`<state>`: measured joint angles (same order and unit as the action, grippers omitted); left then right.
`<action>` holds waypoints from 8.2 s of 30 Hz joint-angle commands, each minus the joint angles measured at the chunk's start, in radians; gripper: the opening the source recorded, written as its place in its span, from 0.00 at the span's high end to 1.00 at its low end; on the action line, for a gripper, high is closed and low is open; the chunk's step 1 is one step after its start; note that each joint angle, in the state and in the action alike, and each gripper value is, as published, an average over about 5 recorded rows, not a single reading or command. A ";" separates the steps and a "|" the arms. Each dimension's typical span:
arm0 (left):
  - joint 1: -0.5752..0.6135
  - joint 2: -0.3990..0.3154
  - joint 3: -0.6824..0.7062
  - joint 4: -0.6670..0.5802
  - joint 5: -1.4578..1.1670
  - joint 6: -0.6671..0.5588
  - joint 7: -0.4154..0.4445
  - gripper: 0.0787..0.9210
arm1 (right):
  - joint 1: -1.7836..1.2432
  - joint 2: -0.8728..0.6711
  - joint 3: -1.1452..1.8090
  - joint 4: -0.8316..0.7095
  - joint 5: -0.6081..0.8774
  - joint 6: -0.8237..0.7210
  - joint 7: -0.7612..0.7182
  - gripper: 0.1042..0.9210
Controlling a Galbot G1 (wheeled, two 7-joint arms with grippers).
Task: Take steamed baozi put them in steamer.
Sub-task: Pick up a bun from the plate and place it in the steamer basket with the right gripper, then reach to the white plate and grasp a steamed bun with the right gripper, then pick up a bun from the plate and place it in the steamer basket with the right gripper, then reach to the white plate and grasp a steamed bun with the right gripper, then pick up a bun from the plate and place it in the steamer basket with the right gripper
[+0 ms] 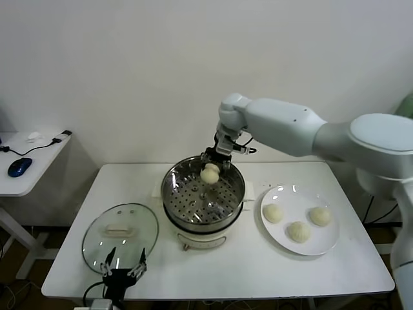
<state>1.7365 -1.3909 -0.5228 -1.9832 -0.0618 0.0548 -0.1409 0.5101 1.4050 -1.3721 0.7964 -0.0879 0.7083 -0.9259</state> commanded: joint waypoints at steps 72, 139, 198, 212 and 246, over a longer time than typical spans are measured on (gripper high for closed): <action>0.028 -0.017 0.004 -0.003 0.034 -0.022 -0.006 0.12 | -0.158 -0.451 -0.192 0.250 0.668 -1.034 0.164 0.35; 0.062 -0.026 0.038 -0.080 0.074 -0.022 -0.011 0.12 | 0.210 0.086 -0.315 0.343 1.121 -1.158 0.229 0.15; 0.085 -0.033 0.032 -0.078 0.088 -0.028 -0.018 0.12 | -0.192 -0.723 -0.122 0.476 0.456 -1.058 0.112 0.21; 0.103 -0.035 0.037 -0.115 0.094 -0.023 -0.019 0.12 | 0.409 -0.620 -0.373 0.502 0.507 -0.820 -0.101 0.33; 0.097 -0.021 0.031 -0.098 0.093 -0.029 -0.030 0.12 | 0.170 -0.017 -0.254 0.491 0.248 -0.143 -0.072 0.38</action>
<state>1.8335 -1.4124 -0.4912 -2.0835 0.0315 0.0268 -0.1703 0.7843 1.3266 -1.6289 1.3158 0.2409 0.4940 -1.0102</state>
